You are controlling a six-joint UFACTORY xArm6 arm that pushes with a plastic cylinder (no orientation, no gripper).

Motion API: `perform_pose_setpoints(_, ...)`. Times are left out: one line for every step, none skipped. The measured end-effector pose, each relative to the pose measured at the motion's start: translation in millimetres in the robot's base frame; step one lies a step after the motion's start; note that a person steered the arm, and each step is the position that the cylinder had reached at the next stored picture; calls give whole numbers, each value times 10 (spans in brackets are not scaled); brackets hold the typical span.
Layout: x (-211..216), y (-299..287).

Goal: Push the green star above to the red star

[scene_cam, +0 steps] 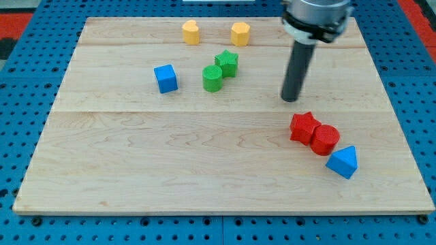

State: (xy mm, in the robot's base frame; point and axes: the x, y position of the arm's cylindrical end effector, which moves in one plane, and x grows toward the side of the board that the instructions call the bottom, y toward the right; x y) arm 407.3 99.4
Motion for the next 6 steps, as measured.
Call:
perform_pose_setpoints(-549,-216)
perform_pose_setpoints(-1022,-296)
perform_pose_setpoints(-1213,-1039)
perform_pose_setpoints(-778,-1068)
perform_pose_setpoints(-376,-699)
perform_pose_setpoints(-240,-217)
